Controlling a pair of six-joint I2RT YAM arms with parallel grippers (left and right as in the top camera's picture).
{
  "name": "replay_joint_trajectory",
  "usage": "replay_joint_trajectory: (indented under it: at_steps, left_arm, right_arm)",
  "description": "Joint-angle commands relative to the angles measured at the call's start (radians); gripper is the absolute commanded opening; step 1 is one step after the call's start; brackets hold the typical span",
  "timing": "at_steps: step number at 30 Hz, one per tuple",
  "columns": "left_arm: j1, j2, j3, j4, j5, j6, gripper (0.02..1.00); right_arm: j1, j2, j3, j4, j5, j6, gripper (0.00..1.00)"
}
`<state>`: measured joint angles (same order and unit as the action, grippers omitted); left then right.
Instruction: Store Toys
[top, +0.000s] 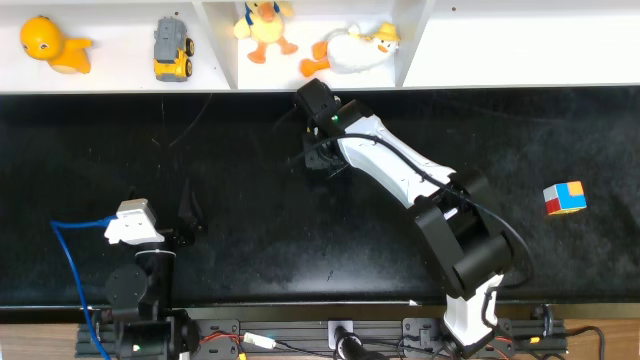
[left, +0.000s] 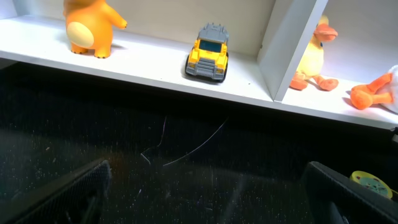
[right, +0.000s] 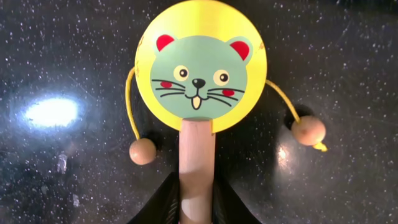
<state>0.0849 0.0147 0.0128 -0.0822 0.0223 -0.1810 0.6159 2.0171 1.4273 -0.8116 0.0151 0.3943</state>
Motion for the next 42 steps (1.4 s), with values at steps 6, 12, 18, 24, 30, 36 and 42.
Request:
replay_joint_trajectory:
  at_steps: [6, 12, 18, 24, 30, 36, 42]
  left_arm:
    - [-0.006, -0.012, -0.005, -0.001, -0.005, 0.000, 0.998]
    - [-0.006, -0.012, -0.005, -0.001, -0.005, 0.000, 0.998]
    - [-0.006, -0.012, -0.005, -0.001, -0.005, 0.000, 0.998]
    - [-0.006, -0.012, -0.005, -0.001, -0.005, 0.000, 0.998]
    - [-0.006, -0.012, -0.005, -0.001, -0.005, 0.000, 0.998]
    - [-0.006, -0.012, -0.005, -0.001, -0.005, 0.000, 0.996]
    - [-0.006, -0.012, -0.005, -0.001, -0.005, 0.000, 0.998]
  right_arm:
    - [-0.002, 0.023, 0.008, -0.006, 0.000, 0.001, 0.045]
    - [-0.010, 0.021, 0.097, -0.147, -0.025, 0.002, 0.047]
    - [-0.029, -0.035, 0.285, -0.391, 0.008, -0.014, 0.047]
    - [-0.105, -0.177, 0.303, -0.537, 0.068, 0.025, 0.045]
    - [-0.277, -0.292, 0.301, -0.637, 0.064, -0.016, 0.045]
    - [-0.463, -0.361, 0.267, -0.628, 0.069, -0.118, 0.047]
    - [-0.605, -0.362, 0.177, -0.542, 0.039, -0.260, 0.049]
